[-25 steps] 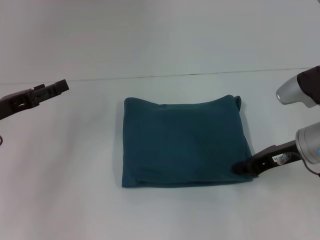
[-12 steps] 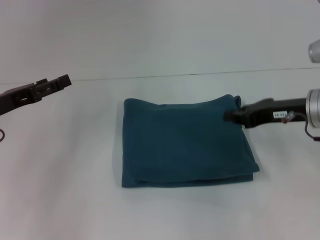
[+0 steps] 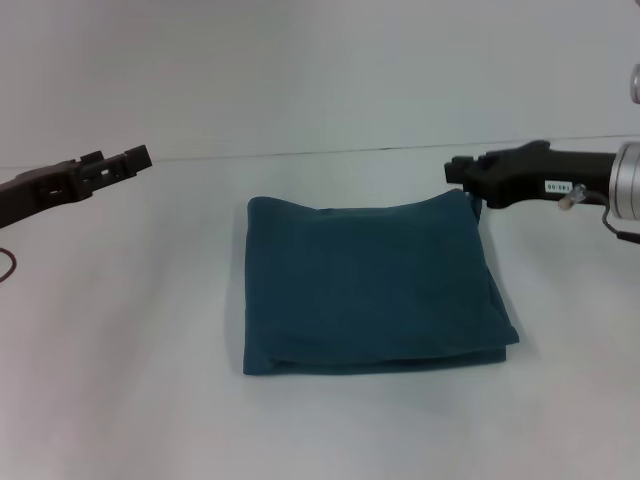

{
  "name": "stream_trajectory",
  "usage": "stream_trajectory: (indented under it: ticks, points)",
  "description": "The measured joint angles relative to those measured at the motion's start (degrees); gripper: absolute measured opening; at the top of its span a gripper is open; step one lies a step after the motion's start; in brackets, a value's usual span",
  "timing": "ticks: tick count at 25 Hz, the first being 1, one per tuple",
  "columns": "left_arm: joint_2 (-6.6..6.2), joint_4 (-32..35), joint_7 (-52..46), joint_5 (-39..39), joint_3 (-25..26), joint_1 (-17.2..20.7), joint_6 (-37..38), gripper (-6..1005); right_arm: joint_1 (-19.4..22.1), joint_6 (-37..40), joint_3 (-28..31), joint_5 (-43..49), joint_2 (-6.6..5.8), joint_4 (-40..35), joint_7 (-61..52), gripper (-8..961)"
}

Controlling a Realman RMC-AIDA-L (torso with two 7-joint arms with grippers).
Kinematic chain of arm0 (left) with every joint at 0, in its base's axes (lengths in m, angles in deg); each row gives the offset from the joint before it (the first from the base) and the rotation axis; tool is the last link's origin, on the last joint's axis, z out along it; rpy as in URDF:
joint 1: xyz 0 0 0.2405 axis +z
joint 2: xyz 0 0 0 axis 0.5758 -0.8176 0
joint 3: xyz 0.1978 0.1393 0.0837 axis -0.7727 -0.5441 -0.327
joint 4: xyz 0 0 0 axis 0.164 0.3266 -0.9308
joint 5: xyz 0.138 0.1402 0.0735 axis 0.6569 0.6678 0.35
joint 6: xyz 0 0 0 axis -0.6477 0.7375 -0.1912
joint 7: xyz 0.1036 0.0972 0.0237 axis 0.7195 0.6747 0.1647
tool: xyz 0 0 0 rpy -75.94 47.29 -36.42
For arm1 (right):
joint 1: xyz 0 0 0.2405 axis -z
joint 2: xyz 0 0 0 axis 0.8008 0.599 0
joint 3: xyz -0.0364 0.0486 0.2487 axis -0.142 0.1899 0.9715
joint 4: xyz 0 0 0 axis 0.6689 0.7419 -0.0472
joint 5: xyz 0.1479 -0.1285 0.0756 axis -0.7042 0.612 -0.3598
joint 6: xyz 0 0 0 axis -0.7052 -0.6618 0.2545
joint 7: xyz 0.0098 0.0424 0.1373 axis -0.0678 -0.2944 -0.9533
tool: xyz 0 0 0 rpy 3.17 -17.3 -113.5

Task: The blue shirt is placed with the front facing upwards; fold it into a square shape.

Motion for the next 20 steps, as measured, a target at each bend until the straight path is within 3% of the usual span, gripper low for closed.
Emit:
stream_trajectory:
  ticks: [5, 16, 20]
  points:
    - [-0.13, 0.0, 0.0, 0.1, -0.1, 0.0, -0.1, 937, -0.5, -3.8, 0.0, -0.8, 0.03, 0.2, 2.6, 133]
    - [0.02, -0.2, -2.1, 2.5, 0.4, 0.2, -1.7, 936, -0.8, -9.1, 0.4, -1.9, 0.06, 0.4, 4.3, 384]
    - [-0.04, -1.1, 3.1, 2.8, 0.1, 0.3, -1.0, 937, -0.6, -6.5, 0.5, -6.4, -0.07, 2.0, 12.7, 560]
